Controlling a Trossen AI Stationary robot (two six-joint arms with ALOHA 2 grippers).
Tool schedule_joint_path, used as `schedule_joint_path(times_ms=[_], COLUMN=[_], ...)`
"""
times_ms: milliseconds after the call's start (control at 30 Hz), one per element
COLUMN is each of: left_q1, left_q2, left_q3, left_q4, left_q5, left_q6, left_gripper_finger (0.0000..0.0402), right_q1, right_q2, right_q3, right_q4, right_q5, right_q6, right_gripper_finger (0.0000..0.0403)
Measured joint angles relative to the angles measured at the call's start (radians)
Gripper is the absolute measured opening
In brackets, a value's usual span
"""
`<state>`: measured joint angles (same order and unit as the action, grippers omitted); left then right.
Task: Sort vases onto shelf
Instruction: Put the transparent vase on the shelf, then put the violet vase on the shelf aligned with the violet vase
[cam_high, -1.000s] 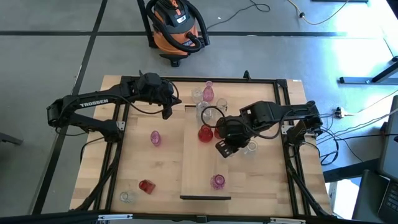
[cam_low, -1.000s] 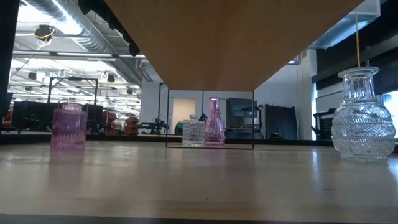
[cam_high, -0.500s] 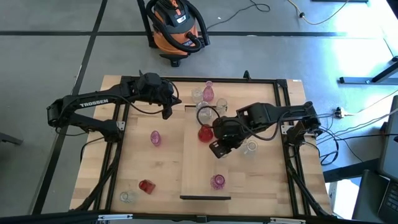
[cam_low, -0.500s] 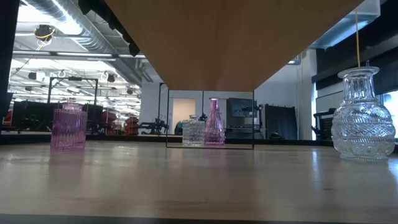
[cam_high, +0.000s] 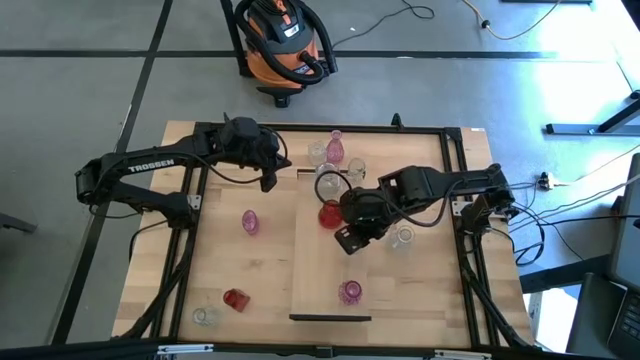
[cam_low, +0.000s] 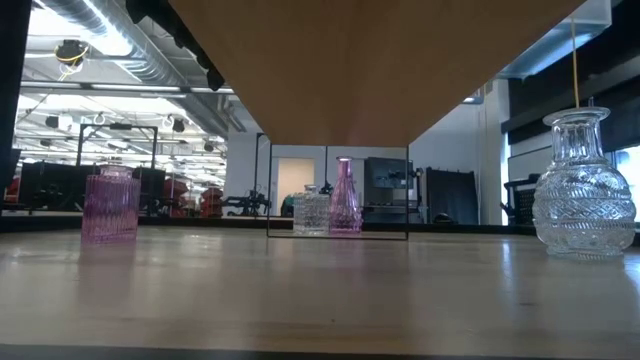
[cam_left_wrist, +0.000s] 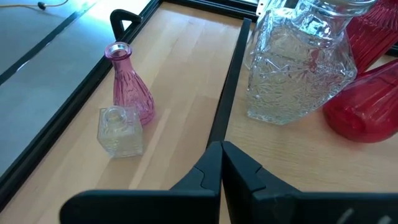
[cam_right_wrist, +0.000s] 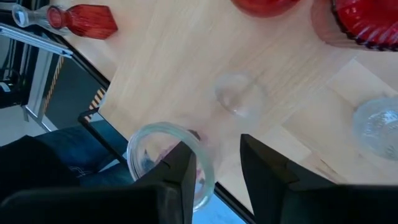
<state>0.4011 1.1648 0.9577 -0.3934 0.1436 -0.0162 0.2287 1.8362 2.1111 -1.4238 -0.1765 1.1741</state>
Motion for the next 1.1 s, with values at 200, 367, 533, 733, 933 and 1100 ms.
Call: schedule_joint_path(times_ms=[200, 367, 533, 733, 933, 1100], left_q1=[0.000, 0.000, 0.000, 0.000, -0.008, -0.018], left_q2=[0.000, 0.000, -0.006, -0.012, -0.023, -0.020], left_q3=[0.000, 0.000, 0.000, 0.000, 0.000, 0.000], left_q4=[-0.055, -0.100, -0.178, -0.273, -0.498, -0.642], left_q5=[-0.002, -0.001, 0.005, 0.012, 0.059, 0.027], left_q6=[-0.001, -0.007, -0.008, -0.048, -0.134, -0.255], left_gripper_finger=[0.0000, 0.0000, 0.0000, 0.0000, 0.0000, 0.0000], right_q1=[0.000, 0.000, 0.000, 0.000, 0.000, 0.000], right_q2=[-0.003, -0.011, -0.021, -0.033, -0.044, -0.045], right_q3=[0.101, 0.195, 0.245, 0.243, 0.243, 0.243], right_q4=[-0.127, -0.149, -0.144, -0.148, -0.148, -0.147], right_q5=[0.071, 0.171, 0.243, 0.295, 0.386, 0.417], right_q6=[0.004, 0.007, 0.009, -0.039, -0.176, -0.293], right_gripper_finger=[0.0108, 0.0108, 0.0108, 0.0108, 0.0108, 0.0108])
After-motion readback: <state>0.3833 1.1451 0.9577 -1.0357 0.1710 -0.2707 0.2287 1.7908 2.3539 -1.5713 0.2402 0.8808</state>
